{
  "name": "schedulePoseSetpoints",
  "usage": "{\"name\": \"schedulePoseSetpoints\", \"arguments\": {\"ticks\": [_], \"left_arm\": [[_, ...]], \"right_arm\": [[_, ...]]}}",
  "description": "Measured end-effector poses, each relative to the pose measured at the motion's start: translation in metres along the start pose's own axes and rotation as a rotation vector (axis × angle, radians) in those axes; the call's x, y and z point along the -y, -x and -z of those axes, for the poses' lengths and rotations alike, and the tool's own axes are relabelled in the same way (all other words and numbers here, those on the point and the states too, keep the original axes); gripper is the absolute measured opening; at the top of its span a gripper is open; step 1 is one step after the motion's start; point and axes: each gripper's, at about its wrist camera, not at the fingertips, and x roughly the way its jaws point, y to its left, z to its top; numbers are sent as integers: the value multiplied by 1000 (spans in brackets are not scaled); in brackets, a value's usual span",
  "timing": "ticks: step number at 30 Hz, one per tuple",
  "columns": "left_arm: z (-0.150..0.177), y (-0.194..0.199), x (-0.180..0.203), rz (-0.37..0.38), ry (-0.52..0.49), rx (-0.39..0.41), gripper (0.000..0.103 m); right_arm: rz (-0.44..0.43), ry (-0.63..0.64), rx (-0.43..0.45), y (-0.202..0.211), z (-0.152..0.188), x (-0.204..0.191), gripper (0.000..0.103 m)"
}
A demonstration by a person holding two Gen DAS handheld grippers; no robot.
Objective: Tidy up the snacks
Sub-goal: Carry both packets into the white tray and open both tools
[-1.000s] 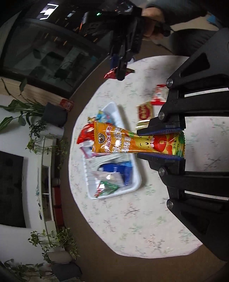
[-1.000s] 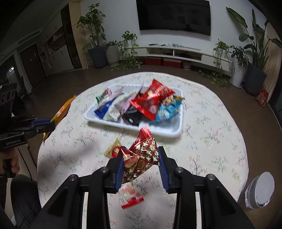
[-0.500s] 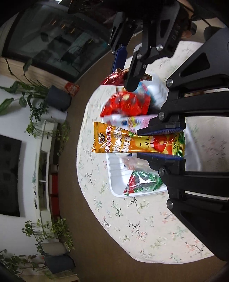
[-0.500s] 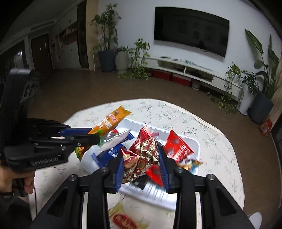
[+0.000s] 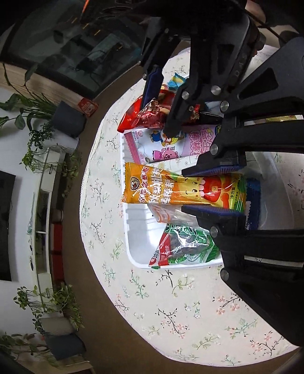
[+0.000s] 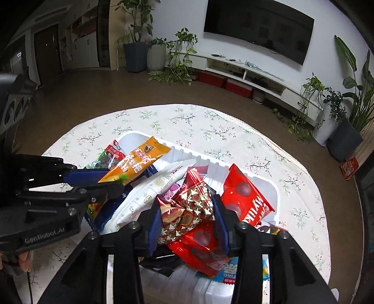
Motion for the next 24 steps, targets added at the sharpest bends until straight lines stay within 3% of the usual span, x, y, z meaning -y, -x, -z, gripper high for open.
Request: {"name": "schedulePoseSetpoints", "arguments": {"ticks": [4,8,10,13,15,20,24], "left_arm": [[1,-2,0,-5,8,16,32],[2,5,-3,-17,13,36,52],[2,7,-5,-20,17,42,55],[5,13,-4,-23,19,56,58],[8,19,-4,-34,27,68,67],[18,40,-1,-33,35,99,74],[29,58,6,-35,32,117,89]], "right_arm": [[4,11,1,-1,1,-3,51],[8,4,4,1,3,-2,52],[12,-4,6,2,3,-1,52],[17,-8,14,5,4,0,58],[22,-10,22,8,4,0,61],[22,-38,45,18,6,6,80],[17,-58,65,29,9,9,81]]}}
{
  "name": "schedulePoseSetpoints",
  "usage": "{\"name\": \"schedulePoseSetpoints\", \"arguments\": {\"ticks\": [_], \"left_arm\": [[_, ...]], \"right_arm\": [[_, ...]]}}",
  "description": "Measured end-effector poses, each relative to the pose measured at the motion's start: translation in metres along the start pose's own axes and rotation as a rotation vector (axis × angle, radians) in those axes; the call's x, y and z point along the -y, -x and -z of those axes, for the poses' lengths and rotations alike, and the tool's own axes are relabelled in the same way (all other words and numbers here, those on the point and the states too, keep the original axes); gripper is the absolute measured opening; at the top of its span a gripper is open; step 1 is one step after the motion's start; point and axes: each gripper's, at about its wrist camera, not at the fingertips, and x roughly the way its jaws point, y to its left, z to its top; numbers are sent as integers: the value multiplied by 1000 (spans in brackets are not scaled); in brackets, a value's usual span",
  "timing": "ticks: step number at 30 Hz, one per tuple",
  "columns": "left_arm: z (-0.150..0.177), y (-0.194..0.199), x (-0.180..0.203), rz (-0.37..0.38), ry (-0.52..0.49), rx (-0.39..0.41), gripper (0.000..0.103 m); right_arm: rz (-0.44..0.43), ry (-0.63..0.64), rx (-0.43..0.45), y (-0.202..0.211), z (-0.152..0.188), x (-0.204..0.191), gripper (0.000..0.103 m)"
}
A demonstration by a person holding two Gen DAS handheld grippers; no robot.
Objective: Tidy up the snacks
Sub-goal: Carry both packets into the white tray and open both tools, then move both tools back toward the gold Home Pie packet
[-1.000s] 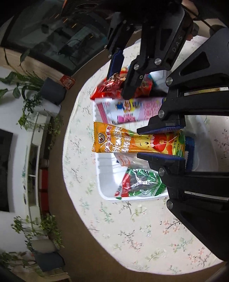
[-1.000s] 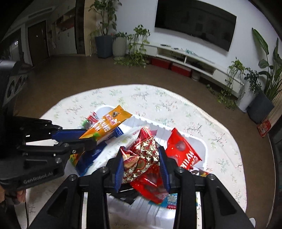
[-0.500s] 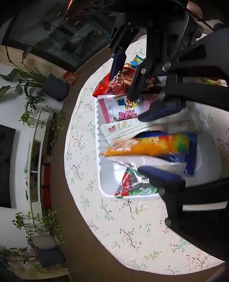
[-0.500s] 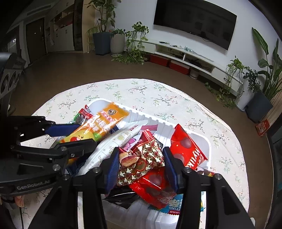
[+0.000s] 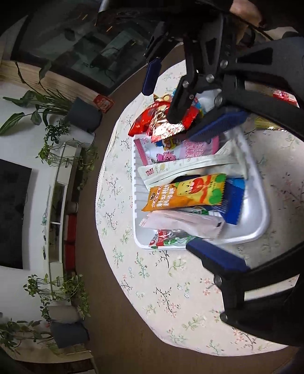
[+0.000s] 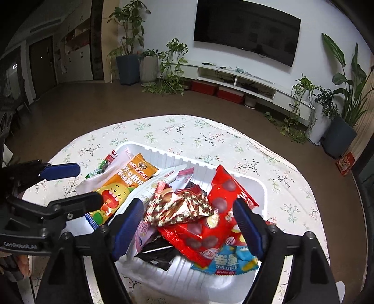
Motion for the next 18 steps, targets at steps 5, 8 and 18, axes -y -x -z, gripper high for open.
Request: {"name": "schedulePoseSetpoints", "arguments": {"ticks": [5,8,18], "left_arm": [[22,29,8,11,-8,21,96],[41,41,17,51,-36,11,96],[81,43,73,238,-381,-74,96]], "right_arm": [[-39,-27,43,30,12,6,83],[-67,-46,57,49,26,13,83],[-180,-26,0,108,121,21,83]]}}
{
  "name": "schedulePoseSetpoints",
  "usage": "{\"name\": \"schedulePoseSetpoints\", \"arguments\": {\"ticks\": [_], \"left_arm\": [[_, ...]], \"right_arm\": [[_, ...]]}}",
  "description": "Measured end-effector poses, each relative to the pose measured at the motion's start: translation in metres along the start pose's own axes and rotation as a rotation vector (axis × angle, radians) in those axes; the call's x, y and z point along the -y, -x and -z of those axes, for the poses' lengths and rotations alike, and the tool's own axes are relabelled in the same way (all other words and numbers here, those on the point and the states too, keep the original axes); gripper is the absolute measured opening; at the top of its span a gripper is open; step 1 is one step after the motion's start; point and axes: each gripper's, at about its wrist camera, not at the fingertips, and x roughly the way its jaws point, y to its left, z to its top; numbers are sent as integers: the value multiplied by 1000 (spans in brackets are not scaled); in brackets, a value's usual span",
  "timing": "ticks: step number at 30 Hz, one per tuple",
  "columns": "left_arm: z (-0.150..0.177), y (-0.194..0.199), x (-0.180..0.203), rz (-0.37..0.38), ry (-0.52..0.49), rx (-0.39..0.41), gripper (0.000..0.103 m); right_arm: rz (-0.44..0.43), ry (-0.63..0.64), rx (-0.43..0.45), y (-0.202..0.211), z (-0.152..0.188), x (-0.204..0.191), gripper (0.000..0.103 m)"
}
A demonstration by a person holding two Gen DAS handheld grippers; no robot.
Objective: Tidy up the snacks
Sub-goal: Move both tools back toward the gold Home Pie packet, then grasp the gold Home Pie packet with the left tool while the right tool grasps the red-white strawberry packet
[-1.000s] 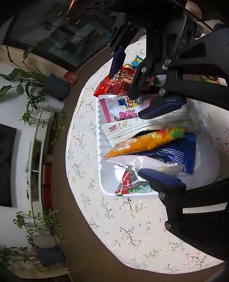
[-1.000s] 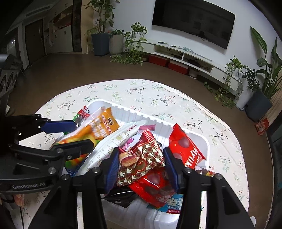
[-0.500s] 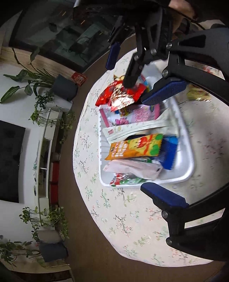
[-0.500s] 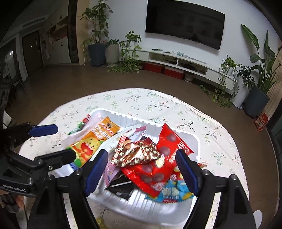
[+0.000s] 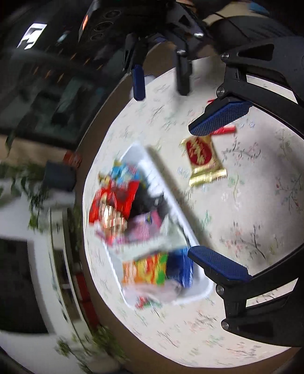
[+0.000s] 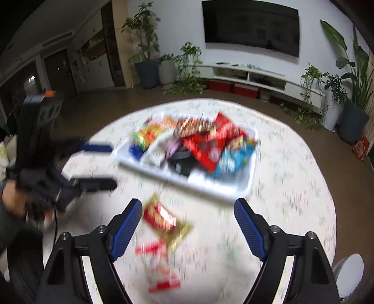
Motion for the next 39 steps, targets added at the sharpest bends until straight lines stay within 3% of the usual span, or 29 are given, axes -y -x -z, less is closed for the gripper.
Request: {"name": "schedulePoseSetpoints", "arguments": {"ticks": [5,8,11,22,28,35,39], "left_arm": [[-6,-13,31,74,-186,-53,96],[-4,-26,53,107,-337,-118,96],[-5,-43,57,135,-409,-189,96],[-6,-91,63,168,-553,-355,96],[-11,-102,59,198,-585,-396,95],[-22,-117,54,150,-621,-409,95],[-21,-127,56,134,-668,-436,88]], "right_arm": [[-38,86,-63,-1,36,-13,83],[-82,134,-85,-5,46,-19,83],[-134,183,-90,-8,51,-24,80],[-164,267,-179,-37,63,-30,72],[-188,293,-202,-47,67,-33,68],[-184,320,-214,-52,67,-36,68],[-185,338,-219,-57,64,-40,65]]}}
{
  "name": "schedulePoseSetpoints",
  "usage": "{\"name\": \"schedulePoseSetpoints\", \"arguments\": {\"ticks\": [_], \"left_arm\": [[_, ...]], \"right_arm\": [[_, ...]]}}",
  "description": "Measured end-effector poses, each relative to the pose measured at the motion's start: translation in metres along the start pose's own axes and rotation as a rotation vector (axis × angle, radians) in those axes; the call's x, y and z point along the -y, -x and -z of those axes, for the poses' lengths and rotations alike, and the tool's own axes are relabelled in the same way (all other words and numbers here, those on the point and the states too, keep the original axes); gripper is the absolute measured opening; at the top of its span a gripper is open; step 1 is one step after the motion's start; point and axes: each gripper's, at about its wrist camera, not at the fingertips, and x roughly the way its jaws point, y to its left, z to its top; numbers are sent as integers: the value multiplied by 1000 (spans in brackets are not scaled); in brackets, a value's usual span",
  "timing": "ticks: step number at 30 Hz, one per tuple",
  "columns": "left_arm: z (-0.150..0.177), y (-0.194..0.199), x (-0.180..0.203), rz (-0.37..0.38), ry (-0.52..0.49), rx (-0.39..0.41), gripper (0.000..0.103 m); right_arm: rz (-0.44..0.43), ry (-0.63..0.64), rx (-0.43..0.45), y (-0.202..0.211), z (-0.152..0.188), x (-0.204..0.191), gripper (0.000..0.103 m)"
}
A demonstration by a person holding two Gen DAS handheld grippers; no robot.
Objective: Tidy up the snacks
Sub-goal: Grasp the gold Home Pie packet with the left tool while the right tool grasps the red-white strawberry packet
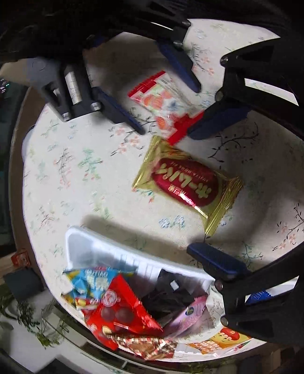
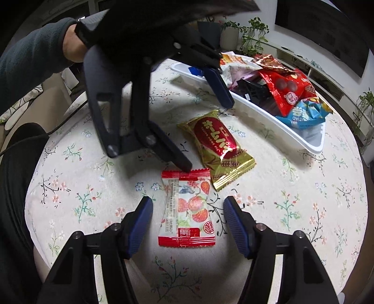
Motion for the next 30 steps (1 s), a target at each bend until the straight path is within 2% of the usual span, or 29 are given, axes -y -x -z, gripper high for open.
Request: {"name": "schedulePoseSetpoints", "arguments": {"ticks": [4,8,10,12,14,18,23,27,30], "left_arm": [[-3,-2,-2,-6,-14,-14,88],[-1,-1,0,32,-6,-12,72],[-2,1,2,36,-1,-19,69],[-4,1,4,53,2,-33,55],[-7,2,7,42,-2,-57,47],[-16,1,8,24,5,-103,47],[-22,1,9,21,38,-122,45],[-25,1,10,45,59,-127,33],[-27,0,12,42,61,-138,31]], "right_arm": [[-6,0,-3,-2,-2,1,65],[-2,3,-4,-6,-7,4,63],[-3,0,-7,-6,-7,5,63],[-5,2,-16,-6,-8,5,63],[-11,6,-30,-7,-10,6,62],[-15,10,-67,-8,-16,12,53],[-10,4,-97,-10,-25,21,38],[-8,5,-101,-10,-27,21,37],[-4,11,-102,-8,-27,21,37]]}}
